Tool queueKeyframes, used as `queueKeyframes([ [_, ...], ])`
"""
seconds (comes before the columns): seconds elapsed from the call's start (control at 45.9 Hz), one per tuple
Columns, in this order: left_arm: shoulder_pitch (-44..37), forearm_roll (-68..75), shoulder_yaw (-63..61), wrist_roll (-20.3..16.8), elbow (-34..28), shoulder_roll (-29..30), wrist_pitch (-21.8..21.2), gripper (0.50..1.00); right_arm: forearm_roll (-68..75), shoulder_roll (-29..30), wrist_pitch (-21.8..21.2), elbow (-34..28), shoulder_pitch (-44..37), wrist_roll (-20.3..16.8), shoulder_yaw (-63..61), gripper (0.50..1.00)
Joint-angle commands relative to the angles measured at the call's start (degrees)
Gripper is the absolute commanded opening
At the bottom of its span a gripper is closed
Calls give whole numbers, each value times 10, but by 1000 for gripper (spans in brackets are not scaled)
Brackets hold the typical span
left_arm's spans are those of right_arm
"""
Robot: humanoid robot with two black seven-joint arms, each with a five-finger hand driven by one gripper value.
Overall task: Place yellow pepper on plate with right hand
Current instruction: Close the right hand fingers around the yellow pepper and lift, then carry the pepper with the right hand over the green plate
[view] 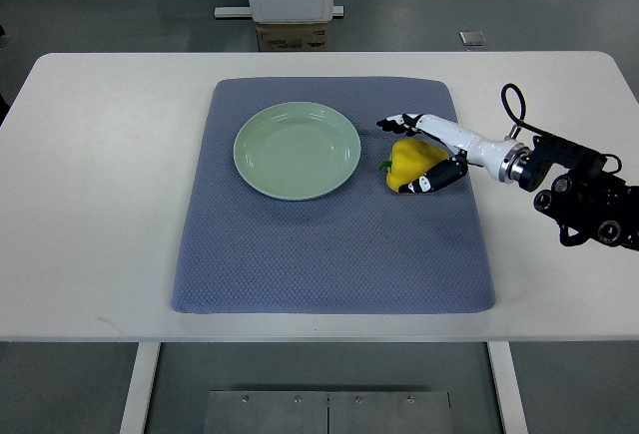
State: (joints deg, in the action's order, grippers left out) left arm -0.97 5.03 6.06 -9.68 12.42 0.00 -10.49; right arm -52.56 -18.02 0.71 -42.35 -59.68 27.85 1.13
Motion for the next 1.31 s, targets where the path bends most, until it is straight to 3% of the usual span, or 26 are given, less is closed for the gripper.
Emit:
queueKeyframes([
  [0.0, 0, 1, 0, 0, 0, 0, -1, 1000, 0, 0, 0, 0, 1, 0, 0, 855],
  [0.24, 0, 0, 0, 0, 0, 0, -1, 1000, 0, 0, 0, 2, 5, -1, 4, 715],
  [0.37, 0, 0, 0, 0, 0, 0, 0, 1000, 0, 2, 0, 11, 5, 0, 16, 590],
  [0.436, 0, 1, 0, 0, 0, 0, 0, 1000, 0, 2, 0, 13, 5, 0, 18, 500],
  [1.067, 0, 0, 0, 0, 0, 0, -1, 1000, 39, 2, -5, 4, -27, -11, -38, 500],
  [1.285, 0, 0, 0, 0, 0, 0, 0, 1000, 62, 46, -5, 4, -55, -30, -38, 500],
])
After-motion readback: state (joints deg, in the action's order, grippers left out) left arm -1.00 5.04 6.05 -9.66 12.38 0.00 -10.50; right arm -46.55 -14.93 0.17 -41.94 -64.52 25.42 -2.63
